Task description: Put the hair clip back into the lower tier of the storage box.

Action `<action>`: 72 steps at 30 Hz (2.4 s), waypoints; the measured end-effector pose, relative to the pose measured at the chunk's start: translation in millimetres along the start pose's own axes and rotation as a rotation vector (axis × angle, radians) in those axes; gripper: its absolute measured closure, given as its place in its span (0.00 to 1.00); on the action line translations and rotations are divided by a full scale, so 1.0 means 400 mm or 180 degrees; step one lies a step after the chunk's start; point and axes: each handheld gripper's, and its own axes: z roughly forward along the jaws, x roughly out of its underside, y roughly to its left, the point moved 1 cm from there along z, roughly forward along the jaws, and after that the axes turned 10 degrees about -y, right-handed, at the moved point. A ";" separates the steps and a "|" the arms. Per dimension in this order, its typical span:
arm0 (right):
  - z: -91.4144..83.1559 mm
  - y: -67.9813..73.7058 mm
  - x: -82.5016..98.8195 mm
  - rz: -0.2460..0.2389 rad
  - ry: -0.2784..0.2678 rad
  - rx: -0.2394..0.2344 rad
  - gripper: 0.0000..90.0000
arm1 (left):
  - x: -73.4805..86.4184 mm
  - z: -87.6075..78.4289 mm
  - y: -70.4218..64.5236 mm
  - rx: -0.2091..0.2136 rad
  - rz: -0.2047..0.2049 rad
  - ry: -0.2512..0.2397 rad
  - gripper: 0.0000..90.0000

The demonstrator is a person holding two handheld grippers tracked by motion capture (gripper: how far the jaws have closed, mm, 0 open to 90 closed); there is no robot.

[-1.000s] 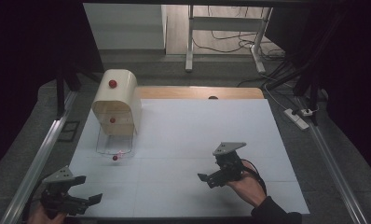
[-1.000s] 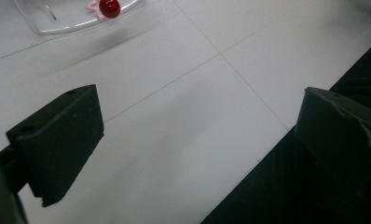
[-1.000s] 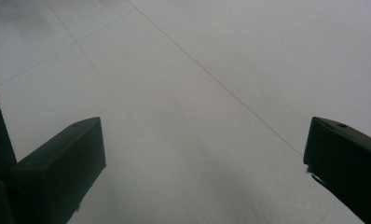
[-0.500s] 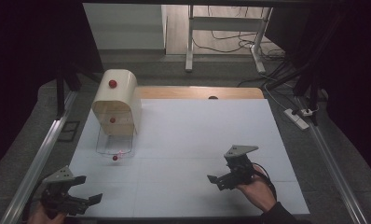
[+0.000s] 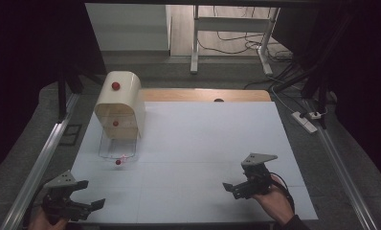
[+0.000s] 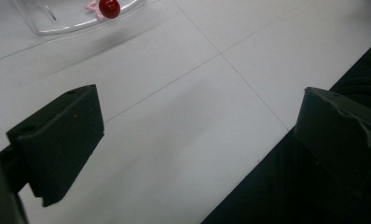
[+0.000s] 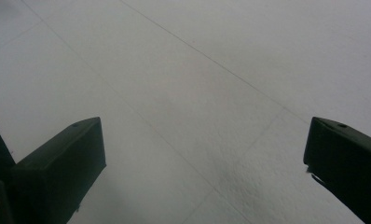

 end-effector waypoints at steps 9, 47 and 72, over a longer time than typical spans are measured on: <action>-0.038 -0.016 0.019 0.0116 -0.0056 0.0098 0.00 | 0.000 0.000 0.001 0.0003 -0.0001 -0.0001 0.01; -0.158 -0.049 0.083 0.0480 -0.0186 0.0428 0.00 | -0.001 0.000 0.002 -0.0022 -0.0014 -0.0016 0.01; -0.209 -0.055 0.106 0.0532 -0.0217 0.0510 0.00 | -0.002 -0.001 0.006 0.0031 -0.0069 -0.0037 0.01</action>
